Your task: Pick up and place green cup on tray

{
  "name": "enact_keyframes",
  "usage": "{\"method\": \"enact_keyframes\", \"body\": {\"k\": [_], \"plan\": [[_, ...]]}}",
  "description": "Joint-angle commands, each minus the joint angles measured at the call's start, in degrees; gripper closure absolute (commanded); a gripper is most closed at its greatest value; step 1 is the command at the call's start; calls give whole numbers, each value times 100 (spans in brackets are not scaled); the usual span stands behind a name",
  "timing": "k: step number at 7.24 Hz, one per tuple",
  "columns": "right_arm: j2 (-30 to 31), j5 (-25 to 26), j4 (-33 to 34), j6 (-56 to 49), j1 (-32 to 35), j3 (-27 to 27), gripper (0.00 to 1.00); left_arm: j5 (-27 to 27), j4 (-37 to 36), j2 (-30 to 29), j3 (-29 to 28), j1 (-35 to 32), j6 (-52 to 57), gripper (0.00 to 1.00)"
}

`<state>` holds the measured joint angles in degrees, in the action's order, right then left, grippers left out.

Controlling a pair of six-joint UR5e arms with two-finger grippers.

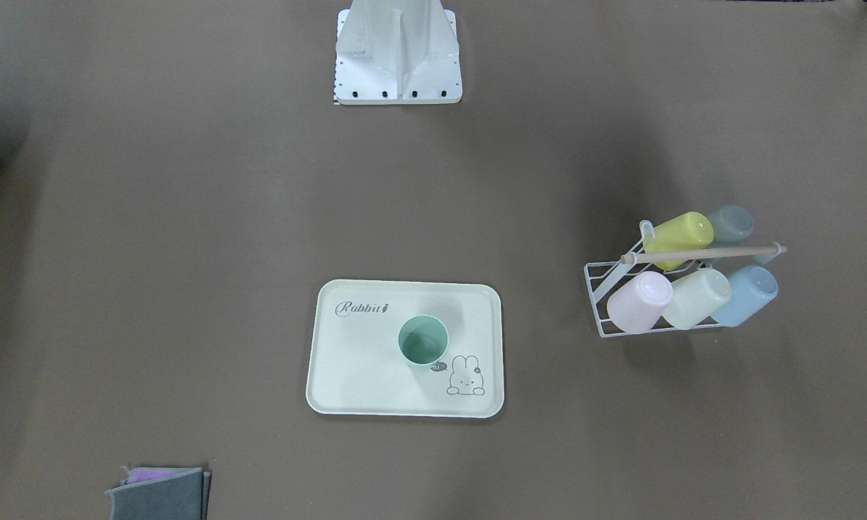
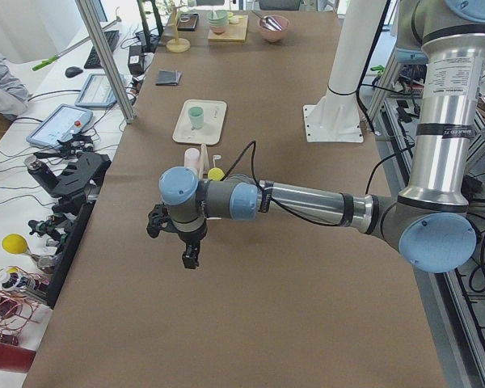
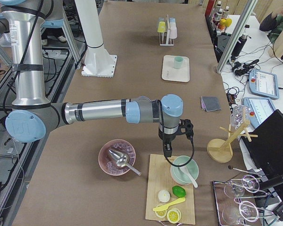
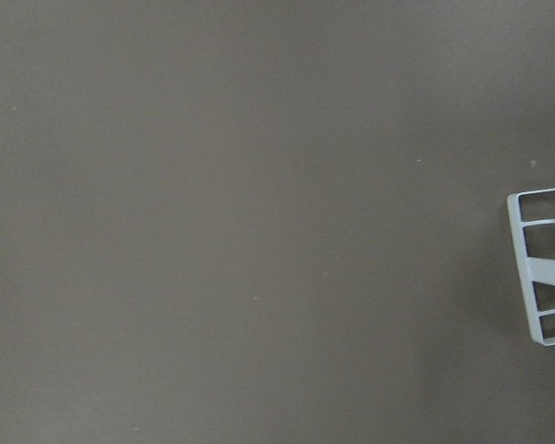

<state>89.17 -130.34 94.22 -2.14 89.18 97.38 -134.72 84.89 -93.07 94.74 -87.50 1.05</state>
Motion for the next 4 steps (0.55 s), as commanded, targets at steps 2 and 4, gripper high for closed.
{"method": "enact_keyframes", "body": {"k": [2,4], "plan": [[-5,0,0,3,-6,-9,0,51,-130,26,9,-30,10,2],[-5,-9,0,12,3,-18,0,51,-577,17,132,-30,-17,2]]}}
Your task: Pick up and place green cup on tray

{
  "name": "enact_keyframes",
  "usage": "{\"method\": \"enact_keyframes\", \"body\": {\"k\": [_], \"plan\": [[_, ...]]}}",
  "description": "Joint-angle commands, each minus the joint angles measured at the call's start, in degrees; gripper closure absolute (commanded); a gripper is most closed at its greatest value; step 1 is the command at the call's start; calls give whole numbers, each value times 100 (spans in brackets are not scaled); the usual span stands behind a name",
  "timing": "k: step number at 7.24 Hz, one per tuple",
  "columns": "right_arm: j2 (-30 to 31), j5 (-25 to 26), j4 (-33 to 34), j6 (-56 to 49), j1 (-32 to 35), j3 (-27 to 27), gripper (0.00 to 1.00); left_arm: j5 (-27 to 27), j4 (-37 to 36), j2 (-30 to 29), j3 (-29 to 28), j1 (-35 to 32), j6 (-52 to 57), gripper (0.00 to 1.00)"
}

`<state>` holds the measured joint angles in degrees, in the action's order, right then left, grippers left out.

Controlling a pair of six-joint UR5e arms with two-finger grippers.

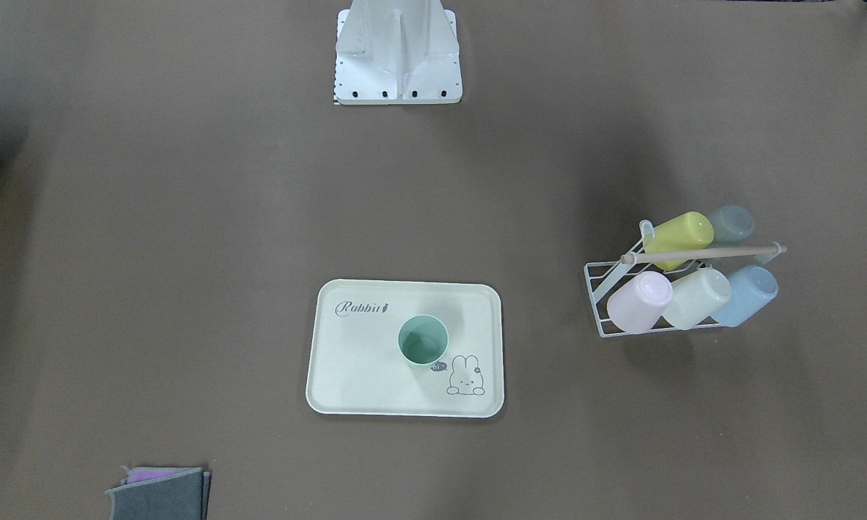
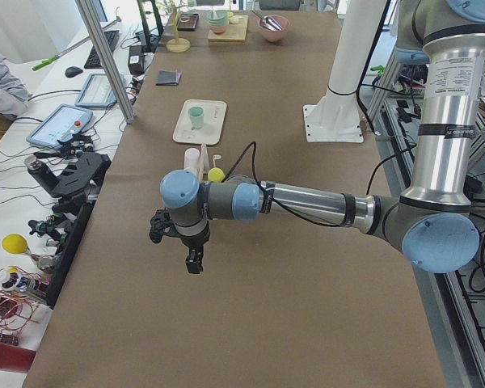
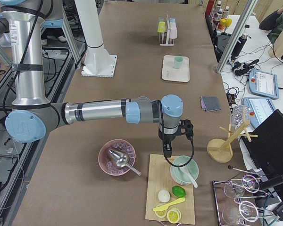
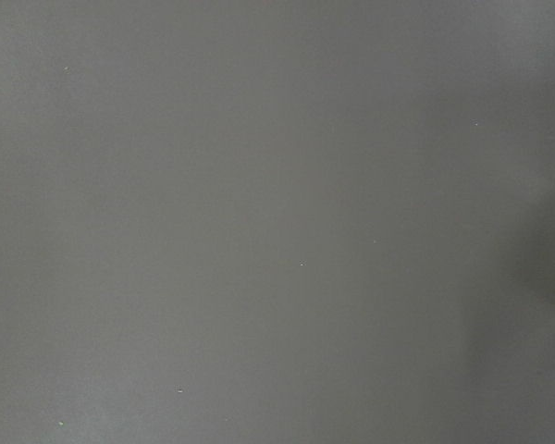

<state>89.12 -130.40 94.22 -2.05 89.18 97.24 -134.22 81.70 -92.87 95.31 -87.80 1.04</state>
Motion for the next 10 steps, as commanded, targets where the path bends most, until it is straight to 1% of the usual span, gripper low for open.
{"method": "enact_keyframes", "body": {"k": [1,4,6,10], "plan": [[0,-3,0,3,3,-12,0,1,-347,-12,75,-1,-16,2],[0,-3,0,3,-6,-21,0,-8,-330,58,84,-10,37,2],[8,-12,9,3,-6,-30,0,-8,-321,163,223,-10,28,2],[8,-12,0,-6,-6,-30,0,-17,-312,164,216,-10,-7,2]]}}
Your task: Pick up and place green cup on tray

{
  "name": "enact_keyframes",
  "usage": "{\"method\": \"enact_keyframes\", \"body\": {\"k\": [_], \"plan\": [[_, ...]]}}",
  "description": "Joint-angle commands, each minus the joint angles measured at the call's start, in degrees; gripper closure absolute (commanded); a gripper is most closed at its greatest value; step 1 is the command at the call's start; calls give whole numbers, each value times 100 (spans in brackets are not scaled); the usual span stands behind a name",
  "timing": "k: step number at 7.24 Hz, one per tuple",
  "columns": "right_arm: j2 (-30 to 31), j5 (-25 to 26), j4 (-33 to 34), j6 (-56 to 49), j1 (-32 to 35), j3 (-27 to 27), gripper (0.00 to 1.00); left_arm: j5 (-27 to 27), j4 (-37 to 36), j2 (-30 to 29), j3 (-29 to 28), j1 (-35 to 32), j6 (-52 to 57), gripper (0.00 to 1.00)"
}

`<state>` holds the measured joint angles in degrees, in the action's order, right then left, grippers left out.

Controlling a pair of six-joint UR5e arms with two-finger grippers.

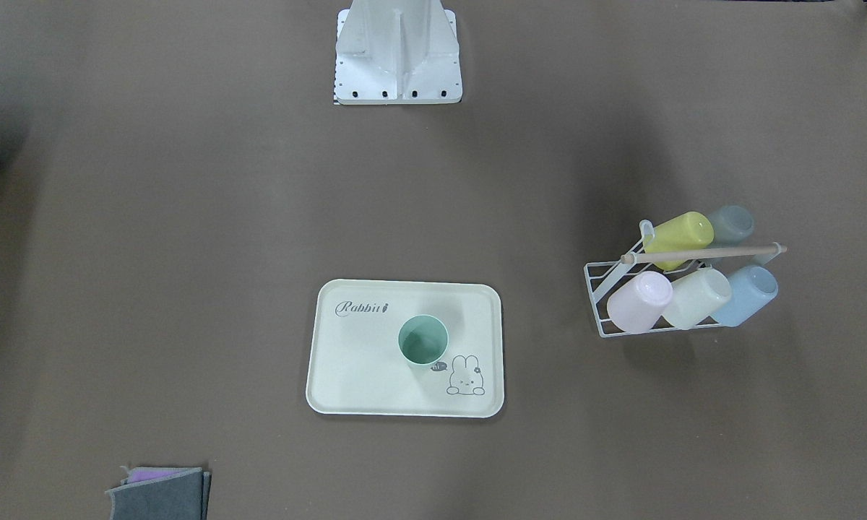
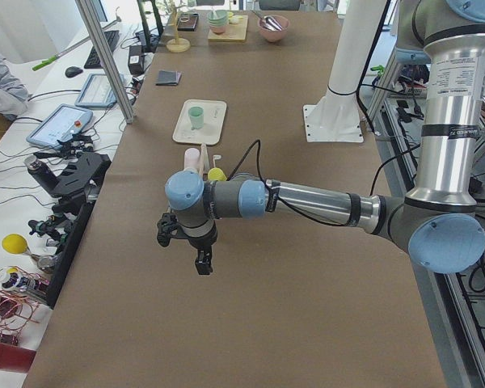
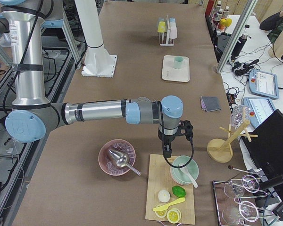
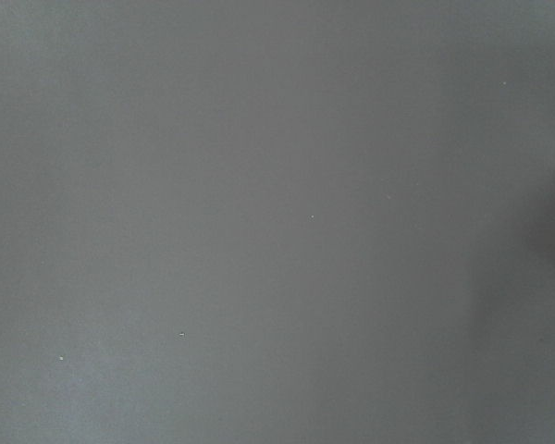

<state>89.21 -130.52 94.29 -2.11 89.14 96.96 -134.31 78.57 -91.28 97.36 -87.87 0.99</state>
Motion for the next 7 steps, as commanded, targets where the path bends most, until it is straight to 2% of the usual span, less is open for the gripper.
{"method": "enact_keyframes", "body": {"k": [1,7], "plan": [[0,0,2,0,-2,-10,0,-8,9,-4,11,-2,-2,2],[0,9,2,0,-2,-10,0,36,9,13,178,-46,7,2]]}}
